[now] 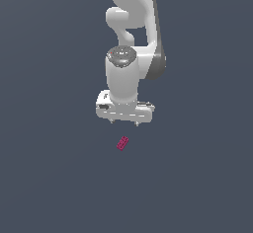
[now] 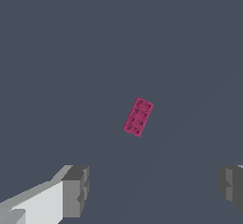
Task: Pick up the object and move it to a goal position.
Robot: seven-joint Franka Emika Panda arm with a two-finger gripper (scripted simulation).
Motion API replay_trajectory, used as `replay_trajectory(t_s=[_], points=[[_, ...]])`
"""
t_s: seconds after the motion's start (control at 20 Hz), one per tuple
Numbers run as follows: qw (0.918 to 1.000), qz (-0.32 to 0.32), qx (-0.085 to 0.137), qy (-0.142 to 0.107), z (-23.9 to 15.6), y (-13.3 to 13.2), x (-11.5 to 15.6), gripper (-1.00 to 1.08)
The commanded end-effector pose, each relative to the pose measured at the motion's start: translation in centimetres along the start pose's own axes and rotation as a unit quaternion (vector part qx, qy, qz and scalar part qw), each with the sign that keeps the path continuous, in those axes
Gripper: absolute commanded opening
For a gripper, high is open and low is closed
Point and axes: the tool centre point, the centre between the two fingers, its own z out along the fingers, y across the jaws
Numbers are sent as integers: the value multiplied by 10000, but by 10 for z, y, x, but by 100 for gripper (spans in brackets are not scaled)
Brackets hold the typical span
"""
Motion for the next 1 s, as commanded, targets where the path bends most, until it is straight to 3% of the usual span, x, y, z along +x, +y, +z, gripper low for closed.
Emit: replay_trajectory(t_s=[0.0,0.5,0.95], points=[[9997,249,-4,-20,12,1,4,100],[9893,1455,-55,-90,70,6,18,100],[9796,2003,-98,-113,98,9,22,100]])
